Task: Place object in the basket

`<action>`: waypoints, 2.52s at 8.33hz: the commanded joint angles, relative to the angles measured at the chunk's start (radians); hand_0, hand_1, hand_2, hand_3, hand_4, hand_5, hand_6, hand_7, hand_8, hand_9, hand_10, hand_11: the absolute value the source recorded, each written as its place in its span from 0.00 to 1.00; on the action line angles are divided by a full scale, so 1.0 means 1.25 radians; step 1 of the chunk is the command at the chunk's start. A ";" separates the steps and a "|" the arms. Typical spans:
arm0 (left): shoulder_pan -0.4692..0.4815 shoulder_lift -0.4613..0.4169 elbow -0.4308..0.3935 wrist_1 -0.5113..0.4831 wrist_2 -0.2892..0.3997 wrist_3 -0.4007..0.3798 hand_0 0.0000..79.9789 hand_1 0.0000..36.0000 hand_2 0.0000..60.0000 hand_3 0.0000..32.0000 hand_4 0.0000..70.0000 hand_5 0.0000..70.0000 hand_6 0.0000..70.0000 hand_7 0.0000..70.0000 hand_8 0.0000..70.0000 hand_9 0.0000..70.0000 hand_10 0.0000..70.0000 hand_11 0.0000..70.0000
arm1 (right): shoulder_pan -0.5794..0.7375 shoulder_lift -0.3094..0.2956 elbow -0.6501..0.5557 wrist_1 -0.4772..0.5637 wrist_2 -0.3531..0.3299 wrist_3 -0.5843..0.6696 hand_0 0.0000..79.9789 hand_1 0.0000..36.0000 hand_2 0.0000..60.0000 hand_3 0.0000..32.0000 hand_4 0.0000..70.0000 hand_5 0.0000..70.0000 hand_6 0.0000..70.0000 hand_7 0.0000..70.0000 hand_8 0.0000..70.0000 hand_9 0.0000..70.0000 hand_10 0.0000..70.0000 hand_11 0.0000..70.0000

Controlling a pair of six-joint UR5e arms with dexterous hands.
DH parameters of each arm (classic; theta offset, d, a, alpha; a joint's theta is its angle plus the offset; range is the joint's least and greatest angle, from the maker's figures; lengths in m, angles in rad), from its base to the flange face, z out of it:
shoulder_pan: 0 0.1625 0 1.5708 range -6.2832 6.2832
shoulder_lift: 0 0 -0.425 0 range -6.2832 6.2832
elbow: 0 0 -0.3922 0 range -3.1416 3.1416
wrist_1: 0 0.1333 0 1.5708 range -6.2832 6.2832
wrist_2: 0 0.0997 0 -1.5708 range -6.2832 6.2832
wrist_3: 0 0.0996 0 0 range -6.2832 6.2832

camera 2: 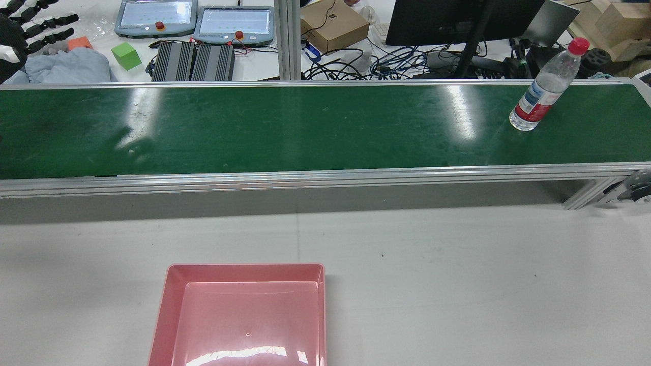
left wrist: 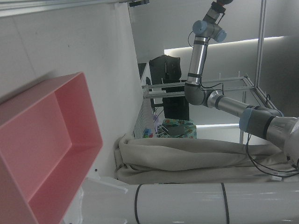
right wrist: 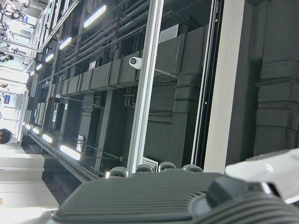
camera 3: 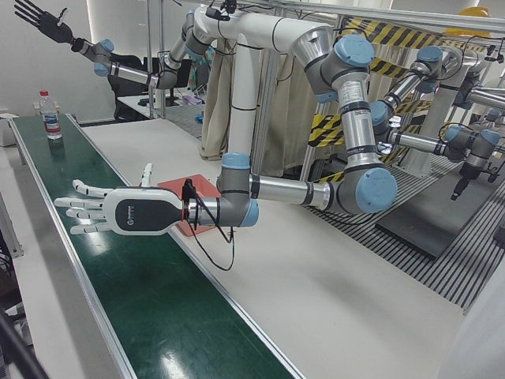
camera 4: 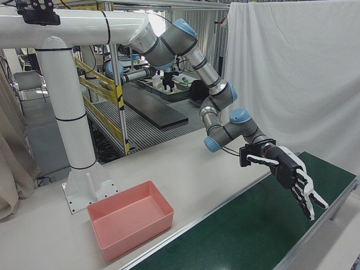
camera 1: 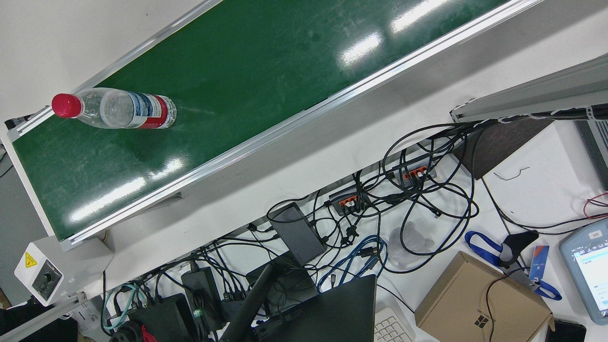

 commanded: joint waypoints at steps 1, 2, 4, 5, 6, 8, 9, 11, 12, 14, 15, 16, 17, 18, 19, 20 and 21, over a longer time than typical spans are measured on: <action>0.000 0.000 0.000 0.000 0.000 0.000 0.60 0.00 0.00 0.36 0.05 0.41 0.05 0.05 0.15 0.17 0.07 0.10 | -0.001 0.000 0.000 0.000 0.000 0.000 0.00 0.00 0.00 0.00 0.00 0.00 0.00 0.00 0.00 0.00 0.00 0.00; 0.000 0.000 0.000 0.000 0.000 0.000 0.60 0.00 0.00 0.36 0.05 0.41 0.05 0.05 0.16 0.17 0.07 0.10 | 0.000 0.000 0.000 0.000 0.000 0.000 0.00 0.00 0.00 0.00 0.00 0.00 0.00 0.00 0.00 0.00 0.00 0.00; 0.000 0.000 0.002 0.000 0.000 0.001 0.60 0.00 0.00 0.36 0.05 0.41 0.05 0.05 0.15 0.17 0.07 0.10 | -0.001 0.000 0.000 0.000 0.000 0.000 0.00 0.00 0.00 0.00 0.00 0.00 0.00 0.00 0.00 0.00 0.00 0.00; 0.000 0.000 0.002 0.000 0.000 0.001 0.60 0.00 0.00 0.36 0.05 0.40 0.05 0.06 0.16 0.17 0.07 0.11 | 0.000 0.000 0.000 0.000 0.000 0.000 0.00 0.00 0.00 0.00 0.00 0.00 0.00 0.00 0.00 0.00 0.00 0.00; 0.000 0.000 0.002 0.000 0.000 0.001 0.62 0.00 0.00 0.36 0.07 0.38 0.06 0.07 0.17 0.19 0.08 0.12 | -0.001 0.000 0.000 0.000 0.000 0.000 0.00 0.00 0.00 0.00 0.00 0.00 0.00 0.00 0.00 0.00 0.00 0.00; 0.000 0.000 0.002 0.000 0.000 0.001 0.63 0.00 0.00 0.34 0.10 0.36 0.08 0.08 0.19 0.20 0.08 0.13 | 0.000 0.000 0.001 0.000 0.000 0.000 0.00 0.00 0.00 0.00 0.00 0.00 0.00 0.00 0.00 0.00 0.00 0.00; 0.000 0.001 0.002 0.000 0.000 0.000 0.62 0.00 0.00 0.33 0.10 0.36 0.08 0.08 0.19 0.21 0.08 0.13 | 0.000 0.000 0.000 0.000 0.000 0.000 0.00 0.00 0.00 0.00 0.00 0.00 0.00 0.00 0.00 0.00 0.00 0.00; 0.000 0.001 0.002 0.000 0.000 0.000 0.62 0.00 0.00 0.33 0.11 0.34 0.08 0.09 0.20 0.21 0.09 0.14 | 0.000 0.000 0.000 0.000 0.000 0.000 0.00 0.00 0.00 0.00 0.00 0.00 0.00 0.00 0.00 0.00 0.00 0.00; 0.000 0.001 0.002 0.000 0.000 0.000 0.62 0.00 0.00 0.35 0.10 0.35 0.08 0.08 0.19 0.21 0.09 0.14 | 0.000 0.000 0.000 0.000 0.000 0.000 0.00 0.00 0.00 0.00 0.00 0.00 0.00 0.00 0.00 0.00 0.00 0.00; 0.000 0.001 0.002 0.000 0.000 0.000 0.61 0.00 0.00 0.37 0.10 0.36 0.07 0.07 0.19 0.20 0.09 0.14 | -0.001 0.000 0.000 0.000 0.000 0.000 0.00 0.00 0.00 0.00 0.00 0.00 0.00 0.00 0.00 0.00 0.00 0.00; 0.000 0.001 0.002 0.000 0.000 0.000 0.61 0.00 0.00 0.36 0.10 0.37 0.07 0.08 0.19 0.20 0.09 0.14 | 0.000 0.000 0.001 0.000 0.000 0.000 0.00 0.00 0.00 0.00 0.00 0.00 0.00 0.00 0.00 0.00 0.00 0.00; -0.001 0.002 0.004 0.000 0.000 0.000 0.61 0.00 0.00 0.38 0.06 0.36 0.06 0.06 0.16 0.18 0.08 0.12 | 0.000 0.000 0.000 0.000 0.000 0.000 0.00 0.00 0.00 0.00 0.00 0.00 0.00 0.00 0.00 0.00 0.00 0.00; -0.001 0.002 0.002 0.000 0.000 -0.001 0.61 0.00 0.00 0.38 0.05 0.37 0.06 0.06 0.16 0.18 0.07 0.11 | -0.001 0.000 0.001 0.000 0.000 0.000 0.00 0.00 0.00 0.00 0.00 0.00 0.00 0.00 0.00 0.00 0.00 0.00; -0.001 0.002 0.002 0.000 0.000 -0.001 0.61 0.00 0.00 0.38 0.05 0.37 0.06 0.06 0.16 0.19 0.07 0.11 | -0.001 0.000 0.000 0.000 0.000 0.000 0.00 0.00 0.00 0.00 0.00 0.00 0.00 0.00 0.00 0.00 0.00 0.00; 0.000 0.002 0.002 0.000 0.000 -0.001 0.61 0.00 0.00 0.38 0.05 0.37 0.06 0.06 0.16 0.19 0.07 0.11 | 0.000 0.000 0.000 0.000 0.000 0.000 0.00 0.00 0.00 0.00 0.00 0.00 0.00 0.00 0.00 0.00 0.00 0.00; 0.000 0.002 0.002 0.000 0.000 -0.001 0.61 0.00 0.00 0.38 0.05 0.37 0.06 0.06 0.16 0.18 0.07 0.11 | 0.000 0.000 0.000 0.000 0.000 0.000 0.00 0.00 0.00 0.00 0.00 0.00 0.00 0.00 0.00 0.00 0.00 0.00; 0.000 0.001 0.002 0.000 0.000 -0.001 0.61 0.00 0.00 0.37 0.06 0.38 0.06 0.06 0.16 0.18 0.08 0.12 | -0.001 0.000 0.001 0.000 0.000 0.000 0.00 0.00 0.00 0.00 0.00 0.00 0.00 0.00 0.00 0.00 0.00 0.00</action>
